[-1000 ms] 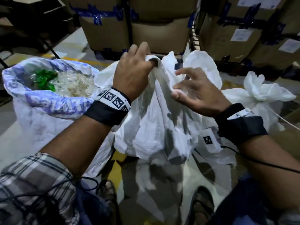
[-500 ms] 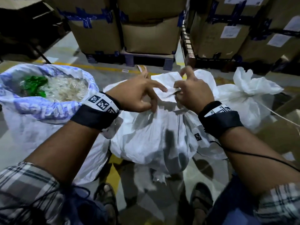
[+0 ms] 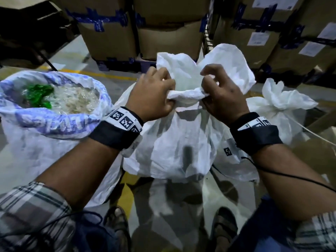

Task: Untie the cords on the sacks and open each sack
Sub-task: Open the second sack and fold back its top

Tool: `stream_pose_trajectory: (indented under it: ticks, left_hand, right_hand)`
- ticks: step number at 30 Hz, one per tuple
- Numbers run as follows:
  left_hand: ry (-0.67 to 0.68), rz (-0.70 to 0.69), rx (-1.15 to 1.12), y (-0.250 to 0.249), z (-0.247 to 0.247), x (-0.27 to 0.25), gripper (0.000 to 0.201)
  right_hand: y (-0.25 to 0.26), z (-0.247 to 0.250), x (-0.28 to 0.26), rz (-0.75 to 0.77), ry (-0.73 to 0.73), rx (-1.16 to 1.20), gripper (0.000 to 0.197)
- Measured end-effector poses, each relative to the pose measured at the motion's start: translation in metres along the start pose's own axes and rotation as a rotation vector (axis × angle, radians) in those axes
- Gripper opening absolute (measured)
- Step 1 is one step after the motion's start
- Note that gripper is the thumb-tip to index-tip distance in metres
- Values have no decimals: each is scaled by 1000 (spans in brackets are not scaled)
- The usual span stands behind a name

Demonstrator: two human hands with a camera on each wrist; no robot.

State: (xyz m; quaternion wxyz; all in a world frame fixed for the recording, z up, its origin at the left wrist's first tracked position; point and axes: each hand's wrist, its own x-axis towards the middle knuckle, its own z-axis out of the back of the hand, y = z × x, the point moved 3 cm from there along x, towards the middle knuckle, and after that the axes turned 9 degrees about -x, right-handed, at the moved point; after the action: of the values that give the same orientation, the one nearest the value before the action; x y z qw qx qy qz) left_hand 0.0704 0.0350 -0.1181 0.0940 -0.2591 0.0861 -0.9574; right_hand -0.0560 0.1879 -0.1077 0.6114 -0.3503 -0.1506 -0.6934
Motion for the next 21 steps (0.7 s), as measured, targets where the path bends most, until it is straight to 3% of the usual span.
stream_pose_trajectory:
  ticks: [4, 7, 10, 12, 15, 17, 19, 21]
  left_hand:
    - [-16, -1, -27, 0, -1, -1, 28]
    - [-5, -7, 87, -2, -11, -6, 23]
    - [-89, 13, 201, 8, -7, -6, 21]
    - [-137, -13, 232, 14, -5, -6, 19]
    - [-144, -101, 250, 17, -6, -8, 20]
    - [-137, -127, 283, 18, -8, -10, 20]
    - [-118, -121, 299, 20, -12, -10, 19]
    - [-74, -98, 309, 22, -15, -9, 16]
  right_hand:
    - [4, -16, -14, 42, 192, 11, 8]
    - [3, -17, -13, 99, 191, 40, 15]
    - [0, -13, -10, 112, 226, 132, 24]
    - [0, -14, -12, 29, 290, 235, 28]
    - [-13, -21, -17, -267, 405, 446, 21]
    - [-25, -27, -22, -396, 526, 512, 36]
    - [-29, -33, -28, -369, 656, 444, 59]
    - [-26, -39, -33, -300, 723, 280, 64]
